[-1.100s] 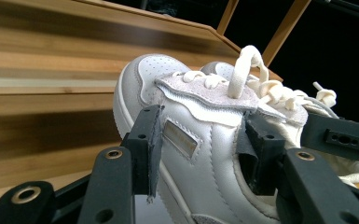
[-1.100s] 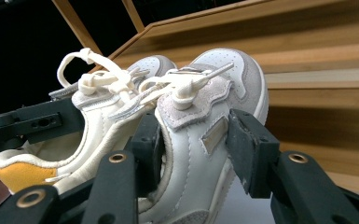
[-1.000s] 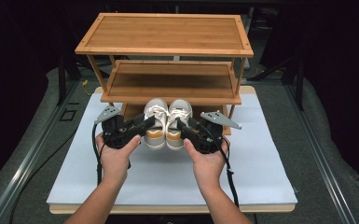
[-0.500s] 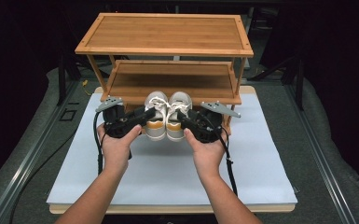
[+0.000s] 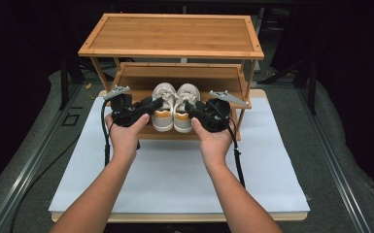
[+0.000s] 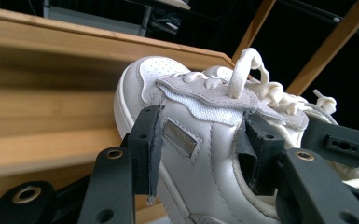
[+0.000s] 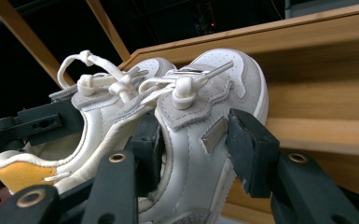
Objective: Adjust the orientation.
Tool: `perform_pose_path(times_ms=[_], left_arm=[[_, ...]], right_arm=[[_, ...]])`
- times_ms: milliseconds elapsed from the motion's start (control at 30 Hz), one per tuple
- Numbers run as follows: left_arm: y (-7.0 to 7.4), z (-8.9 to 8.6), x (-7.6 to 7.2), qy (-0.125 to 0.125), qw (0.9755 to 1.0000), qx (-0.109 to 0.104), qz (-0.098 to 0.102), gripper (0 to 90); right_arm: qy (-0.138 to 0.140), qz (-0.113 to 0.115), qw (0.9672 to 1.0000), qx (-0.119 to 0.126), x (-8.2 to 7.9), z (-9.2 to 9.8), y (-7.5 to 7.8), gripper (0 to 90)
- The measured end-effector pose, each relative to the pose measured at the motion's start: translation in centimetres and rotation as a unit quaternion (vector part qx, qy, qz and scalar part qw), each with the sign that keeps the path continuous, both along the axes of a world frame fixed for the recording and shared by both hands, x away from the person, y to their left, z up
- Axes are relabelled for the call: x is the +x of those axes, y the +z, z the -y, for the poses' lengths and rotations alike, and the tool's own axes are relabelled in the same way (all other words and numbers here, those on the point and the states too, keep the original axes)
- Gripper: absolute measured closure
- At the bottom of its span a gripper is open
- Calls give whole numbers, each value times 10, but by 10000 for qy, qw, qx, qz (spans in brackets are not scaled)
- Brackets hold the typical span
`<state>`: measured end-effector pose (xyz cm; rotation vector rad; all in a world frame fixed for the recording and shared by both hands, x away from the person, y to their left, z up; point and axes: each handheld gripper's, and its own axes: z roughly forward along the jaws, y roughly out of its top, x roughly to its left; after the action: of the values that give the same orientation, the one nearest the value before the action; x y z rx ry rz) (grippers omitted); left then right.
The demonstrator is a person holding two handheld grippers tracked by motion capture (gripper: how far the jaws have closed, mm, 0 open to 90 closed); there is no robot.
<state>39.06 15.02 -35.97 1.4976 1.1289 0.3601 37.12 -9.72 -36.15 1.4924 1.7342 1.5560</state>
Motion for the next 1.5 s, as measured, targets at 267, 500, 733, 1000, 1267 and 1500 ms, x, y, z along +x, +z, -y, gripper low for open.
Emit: perform_pose_path(times_ms=[267,500,733,1000,1267,1500], left_arm=[[2,1,25,4,9999,-84,-131,543],[4,2,41,1,9998,-55,-177,544],[6,6,51,15,9998,78,-199,544],[1,6,60,28,9995,44,-297,544],[-5,5,65,42,9991,-133,-406,539],[-4,5,68,42,9987,-208,-454,508]], right_arm=[[-66,-29,10000,-11,26,0,6,565],[-54,-69,9999,66,41,2,3,566],[-116,-125,9998,64,52,4,2,566],[-129,-173,9996,176,62,5,-2,564],[-140,-252,9994,187,67,5,-3,560],[-111,-441,9990,-27,71,5,2,542]])
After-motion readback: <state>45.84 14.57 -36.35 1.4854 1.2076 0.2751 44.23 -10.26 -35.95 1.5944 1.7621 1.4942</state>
